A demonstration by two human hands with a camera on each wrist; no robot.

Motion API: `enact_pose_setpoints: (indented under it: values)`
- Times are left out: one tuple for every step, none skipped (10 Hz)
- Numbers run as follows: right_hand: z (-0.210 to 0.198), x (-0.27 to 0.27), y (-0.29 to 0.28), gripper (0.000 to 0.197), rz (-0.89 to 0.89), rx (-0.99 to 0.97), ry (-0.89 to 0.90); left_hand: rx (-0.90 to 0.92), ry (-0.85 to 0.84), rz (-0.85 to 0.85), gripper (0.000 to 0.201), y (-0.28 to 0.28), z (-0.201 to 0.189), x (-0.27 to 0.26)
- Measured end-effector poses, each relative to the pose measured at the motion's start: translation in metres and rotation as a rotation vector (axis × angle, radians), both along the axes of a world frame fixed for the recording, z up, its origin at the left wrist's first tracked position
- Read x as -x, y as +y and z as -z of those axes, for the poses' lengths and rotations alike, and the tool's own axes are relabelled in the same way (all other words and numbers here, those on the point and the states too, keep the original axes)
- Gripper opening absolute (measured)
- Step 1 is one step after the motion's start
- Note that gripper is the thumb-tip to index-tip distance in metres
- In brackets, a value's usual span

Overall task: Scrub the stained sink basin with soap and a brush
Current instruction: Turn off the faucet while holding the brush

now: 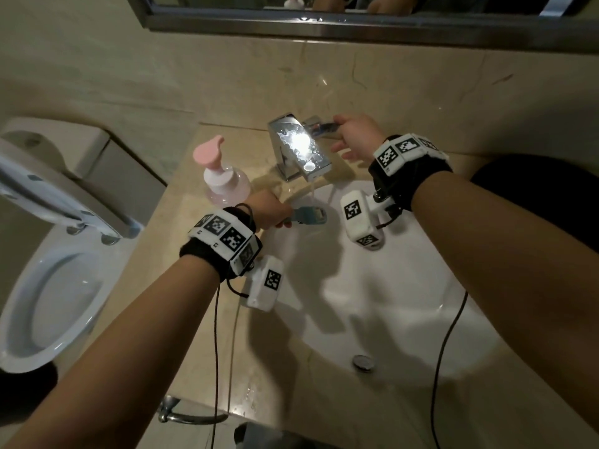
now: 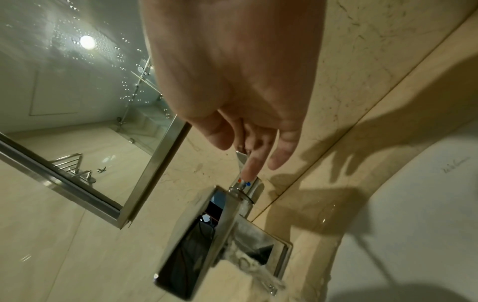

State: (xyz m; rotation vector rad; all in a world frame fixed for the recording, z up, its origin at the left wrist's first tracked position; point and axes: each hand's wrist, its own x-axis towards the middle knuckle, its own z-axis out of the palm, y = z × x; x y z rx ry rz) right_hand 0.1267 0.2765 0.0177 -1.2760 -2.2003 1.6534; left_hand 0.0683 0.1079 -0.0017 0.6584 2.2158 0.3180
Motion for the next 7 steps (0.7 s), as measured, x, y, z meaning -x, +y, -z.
enact_pose_setpoints:
  values:
    - [-0.002, -0.004, 0.001, 0.049, -0.006, -0.001, -0.019, 0.01, 0.005, -0.006, 0.028, 0.0, -0.002, 0.0]
    - [-0.005, -0.003, -0.002, 0.047, -0.012, 0.015, -0.04, 0.02, 0.023, 0.0, 0.028, 0.0, -0.004, 0.0]
    - [-0.001, -0.003, -0.005, 0.047, -0.072, 0.049, -0.058, 0.024, 0.04, 0.02, 0.028, -0.001, -0.006, 0.0]
    - [0.003, -0.008, -0.008, 0.047, -0.074, 0.112, -0.047, 0.001, 0.066, 0.021, 0.025, 0.0, -0.011, 0.0]
    - [0.002, -0.014, -0.015, 0.053, -0.054, 0.118, 0.007, 0.002, 0.062, 0.04, 0.022, 0.001, -0.015, -0.002]
    - [0.005, -0.025, -0.018, 0.055, -0.094, 0.086, 0.062, 0.004, 0.036, 0.045, 0.021, 0.001, -0.017, -0.005]
    - [0.008, -0.046, -0.016, 0.045, 0.064, 0.124, 0.174, 0.033, 0.025, 0.029, 0.03, 0.0, -0.019, -0.007]
